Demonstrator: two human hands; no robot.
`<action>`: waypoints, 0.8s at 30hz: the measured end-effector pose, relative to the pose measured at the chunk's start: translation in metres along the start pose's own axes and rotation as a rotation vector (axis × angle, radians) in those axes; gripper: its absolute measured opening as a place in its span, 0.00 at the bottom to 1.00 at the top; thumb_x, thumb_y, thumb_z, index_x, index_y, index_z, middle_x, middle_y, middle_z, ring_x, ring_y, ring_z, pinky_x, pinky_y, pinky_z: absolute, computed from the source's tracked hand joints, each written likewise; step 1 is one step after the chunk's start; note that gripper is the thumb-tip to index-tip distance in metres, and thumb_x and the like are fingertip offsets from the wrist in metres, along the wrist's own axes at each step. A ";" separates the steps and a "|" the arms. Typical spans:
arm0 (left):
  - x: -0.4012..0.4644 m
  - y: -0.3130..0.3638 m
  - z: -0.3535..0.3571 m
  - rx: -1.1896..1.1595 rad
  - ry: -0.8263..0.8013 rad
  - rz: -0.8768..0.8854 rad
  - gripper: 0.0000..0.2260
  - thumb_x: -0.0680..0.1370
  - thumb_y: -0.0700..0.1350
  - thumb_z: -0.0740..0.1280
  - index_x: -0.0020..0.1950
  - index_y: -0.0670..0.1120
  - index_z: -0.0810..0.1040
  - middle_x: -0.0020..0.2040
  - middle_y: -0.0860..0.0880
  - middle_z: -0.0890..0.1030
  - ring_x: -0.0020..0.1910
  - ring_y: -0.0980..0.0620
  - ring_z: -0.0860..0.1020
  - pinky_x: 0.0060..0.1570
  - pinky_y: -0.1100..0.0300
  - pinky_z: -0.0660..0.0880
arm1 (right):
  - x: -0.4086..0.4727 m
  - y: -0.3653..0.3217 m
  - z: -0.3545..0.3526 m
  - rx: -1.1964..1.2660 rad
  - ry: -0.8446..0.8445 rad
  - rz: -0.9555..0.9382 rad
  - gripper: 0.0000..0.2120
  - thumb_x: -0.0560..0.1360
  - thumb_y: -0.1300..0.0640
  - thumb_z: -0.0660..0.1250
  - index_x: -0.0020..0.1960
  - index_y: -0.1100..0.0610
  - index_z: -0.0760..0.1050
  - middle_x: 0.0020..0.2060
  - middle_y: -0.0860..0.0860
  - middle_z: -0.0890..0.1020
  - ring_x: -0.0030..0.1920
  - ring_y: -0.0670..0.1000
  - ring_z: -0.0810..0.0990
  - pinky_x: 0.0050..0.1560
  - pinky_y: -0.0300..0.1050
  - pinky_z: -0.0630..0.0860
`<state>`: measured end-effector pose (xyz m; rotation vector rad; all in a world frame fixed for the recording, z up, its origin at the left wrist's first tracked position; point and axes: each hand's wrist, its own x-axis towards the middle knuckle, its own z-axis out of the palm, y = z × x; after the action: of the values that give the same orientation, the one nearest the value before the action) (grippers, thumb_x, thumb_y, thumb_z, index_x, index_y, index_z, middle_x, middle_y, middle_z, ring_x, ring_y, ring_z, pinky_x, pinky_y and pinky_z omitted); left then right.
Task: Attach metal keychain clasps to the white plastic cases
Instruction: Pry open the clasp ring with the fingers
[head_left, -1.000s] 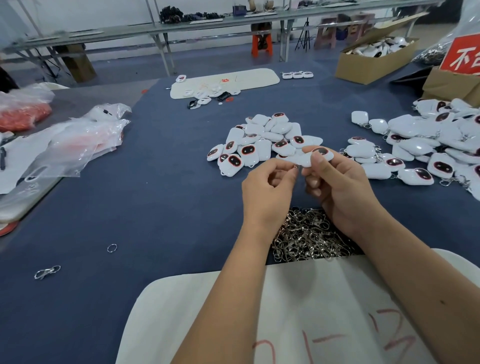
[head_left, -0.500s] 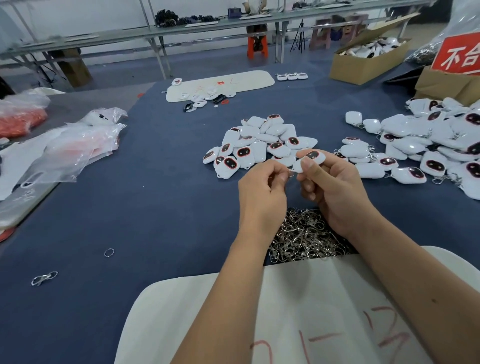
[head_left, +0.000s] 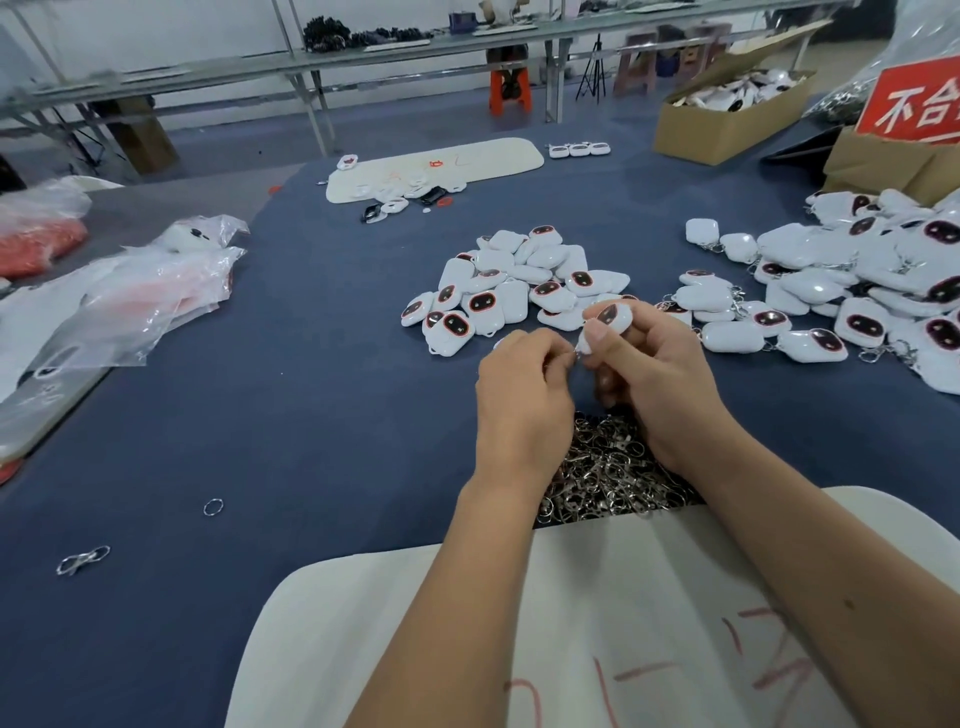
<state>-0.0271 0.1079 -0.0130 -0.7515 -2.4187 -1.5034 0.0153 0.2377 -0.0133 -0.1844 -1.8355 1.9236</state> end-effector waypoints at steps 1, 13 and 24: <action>0.001 0.001 -0.001 -0.082 0.014 -0.045 0.07 0.80 0.37 0.68 0.44 0.44 0.82 0.40 0.51 0.81 0.42 0.52 0.77 0.45 0.57 0.74 | 0.001 -0.001 -0.001 0.096 0.001 0.049 0.03 0.82 0.58 0.68 0.53 0.57 0.79 0.32 0.50 0.80 0.30 0.47 0.72 0.30 0.39 0.71; 0.006 0.005 -0.002 -0.435 0.055 -0.218 0.03 0.78 0.39 0.74 0.47 0.46 0.86 0.44 0.52 0.86 0.41 0.62 0.80 0.42 0.71 0.73 | 0.005 -0.010 -0.007 0.548 -0.172 0.266 0.09 0.78 0.56 0.65 0.55 0.60 0.77 0.37 0.52 0.77 0.32 0.44 0.70 0.30 0.34 0.68; 0.004 0.006 -0.005 -0.261 0.073 -0.112 0.07 0.78 0.35 0.70 0.42 0.45 0.80 0.38 0.54 0.81 0.39 0.56 0.77 0.41 0.63 0.74 | 0.005 -0.005 -0.006 0.446 -0.145 0.197 0.10 0.75 0.56 0.69 0.55 0.59 0.79 0.34 0.51 0.80 0.32 0.45 0.72 0.31 0.37 0.69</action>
<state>-0.0282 0.1073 -0.0042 -0.6035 -2.2724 -1.8814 0.0149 0.2451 -0.0080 -0.0807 -1.4646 2.4868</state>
